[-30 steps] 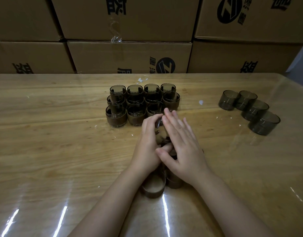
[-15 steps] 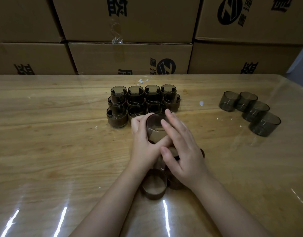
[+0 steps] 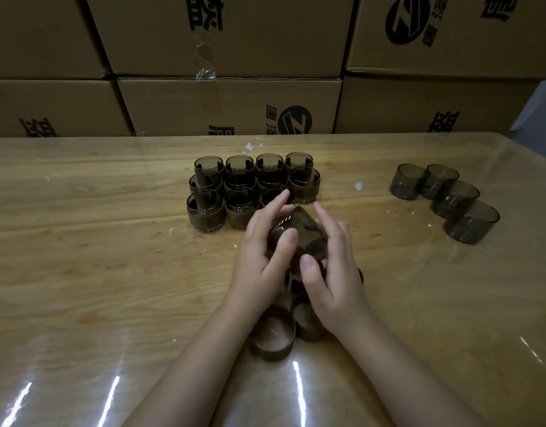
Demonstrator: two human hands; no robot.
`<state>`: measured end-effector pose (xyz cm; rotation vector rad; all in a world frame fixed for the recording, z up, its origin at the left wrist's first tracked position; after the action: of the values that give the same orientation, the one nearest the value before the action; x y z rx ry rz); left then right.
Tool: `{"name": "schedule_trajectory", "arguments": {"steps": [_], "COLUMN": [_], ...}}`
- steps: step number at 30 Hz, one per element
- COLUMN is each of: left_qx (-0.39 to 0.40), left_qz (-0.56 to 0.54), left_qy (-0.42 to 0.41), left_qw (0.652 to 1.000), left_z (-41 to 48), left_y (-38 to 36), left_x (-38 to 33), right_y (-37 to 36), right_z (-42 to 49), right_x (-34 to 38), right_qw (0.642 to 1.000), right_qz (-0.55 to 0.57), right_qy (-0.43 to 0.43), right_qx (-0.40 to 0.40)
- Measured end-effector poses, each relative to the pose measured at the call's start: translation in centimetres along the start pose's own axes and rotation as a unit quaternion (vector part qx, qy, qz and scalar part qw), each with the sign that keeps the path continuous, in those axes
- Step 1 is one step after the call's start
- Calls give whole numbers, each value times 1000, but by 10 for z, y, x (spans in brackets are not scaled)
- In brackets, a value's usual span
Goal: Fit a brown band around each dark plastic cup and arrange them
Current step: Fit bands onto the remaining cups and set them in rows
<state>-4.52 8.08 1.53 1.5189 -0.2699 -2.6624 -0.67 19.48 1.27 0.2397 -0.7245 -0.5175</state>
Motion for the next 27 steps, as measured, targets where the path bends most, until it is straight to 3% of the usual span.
{"name": "schedule_trajectory", "arguments": {"steps": [4, 8, 11, 13, 15, 16, 18, 22, 27], "left_qx": [22, 29, 15, -33, -83, -97, -105, -104, -71], "left_qz": [59, 46, -14, -93, -148, -169, -195, -362, -401], "left_qy": [-52, -37, 23, 112, 196, 228, 260, 250, 234], "left_qw": [997, 998, 1000, 989, 966, 954, 940, 892, 883], "left_z": [-1, -3, -2, 0, -1, -1, 1, 6, 10], "left_y": [-1, -1, 4, 13, 21, 24, 25, 28, 32], "left_x": [-3, 0, 11, 29, 50, 57, 64, 67, 59], "right_y": [2, -5, 18, 46, 55, 54, 48, 40, 37], "right_z": [2, 3, 9, 13, 10, 3, -11, -26, -28], "right_x": [-15, -19, -28, -41, -64, -78, -97, -107, -113], "right_qw": [989, 968, 982, 984, 935, 906, 872, 859, 867], "right_qz": [114, 195, 117, -78, -259, -292, -272, -156, -147], "right_qy": [-89, -132, -141, -161, -221, -260, -320, -367, -361], "right_qx": [-13, 81, 46, 8, 99, 161, 252, 320, 311]}}
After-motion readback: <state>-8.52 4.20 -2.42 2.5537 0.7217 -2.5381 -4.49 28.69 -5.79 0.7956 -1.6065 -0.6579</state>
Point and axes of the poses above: each hand's wrist, its own z-axis towards the middle knuckle, its own y-axis out of the back of the hand, x = y × z, the point moved 9 cm from there along z, towards the middle knuckle, and after that the axes turned 4 degrees about y, right-handed, at the moved point
